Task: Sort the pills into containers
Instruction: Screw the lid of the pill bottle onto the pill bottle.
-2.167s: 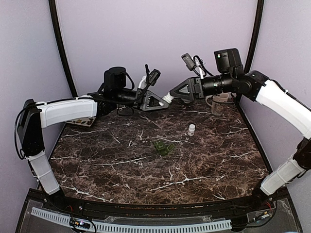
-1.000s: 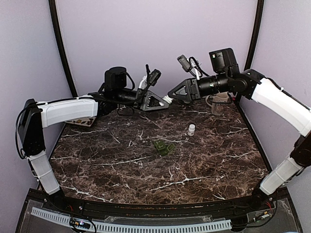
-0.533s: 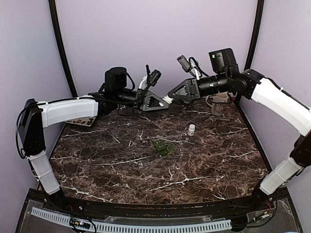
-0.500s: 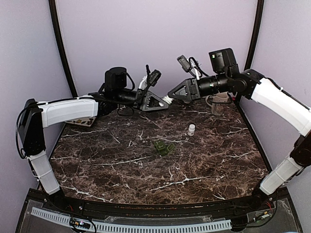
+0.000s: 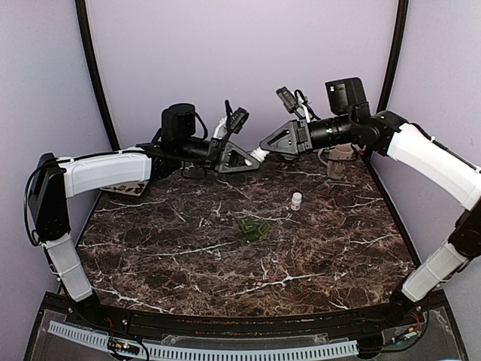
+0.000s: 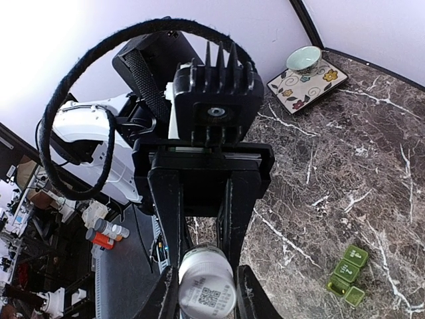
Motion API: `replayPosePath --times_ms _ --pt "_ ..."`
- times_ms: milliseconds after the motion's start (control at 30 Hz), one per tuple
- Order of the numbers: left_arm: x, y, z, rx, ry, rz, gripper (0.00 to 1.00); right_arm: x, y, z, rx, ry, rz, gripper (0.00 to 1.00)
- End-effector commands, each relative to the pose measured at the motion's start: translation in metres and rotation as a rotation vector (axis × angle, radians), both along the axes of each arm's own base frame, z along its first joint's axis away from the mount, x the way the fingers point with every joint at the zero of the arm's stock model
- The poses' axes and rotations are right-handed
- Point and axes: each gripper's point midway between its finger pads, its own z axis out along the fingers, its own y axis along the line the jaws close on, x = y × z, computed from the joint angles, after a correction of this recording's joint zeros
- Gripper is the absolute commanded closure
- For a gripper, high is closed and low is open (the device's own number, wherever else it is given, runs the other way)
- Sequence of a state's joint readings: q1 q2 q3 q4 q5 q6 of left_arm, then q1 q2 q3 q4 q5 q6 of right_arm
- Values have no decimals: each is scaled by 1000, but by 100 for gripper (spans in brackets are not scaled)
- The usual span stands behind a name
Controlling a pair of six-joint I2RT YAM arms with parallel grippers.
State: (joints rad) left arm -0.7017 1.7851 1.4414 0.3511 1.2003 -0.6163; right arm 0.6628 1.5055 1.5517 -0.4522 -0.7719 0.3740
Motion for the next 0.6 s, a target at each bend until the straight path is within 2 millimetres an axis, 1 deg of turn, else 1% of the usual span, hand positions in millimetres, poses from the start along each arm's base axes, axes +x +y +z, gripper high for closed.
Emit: replayPosePath --times_ms 0,333,567 --pt "-9 8 35 -66 -83 -9 100 -8 1 16 61 -25 36 80" --pt "-12 10 44 -89 -99 -14 100 -7 1 13 61 -14 25 80" --pt "-12 10 46 -99 -100 -14 100 -8 3 10 74 16 31 81"
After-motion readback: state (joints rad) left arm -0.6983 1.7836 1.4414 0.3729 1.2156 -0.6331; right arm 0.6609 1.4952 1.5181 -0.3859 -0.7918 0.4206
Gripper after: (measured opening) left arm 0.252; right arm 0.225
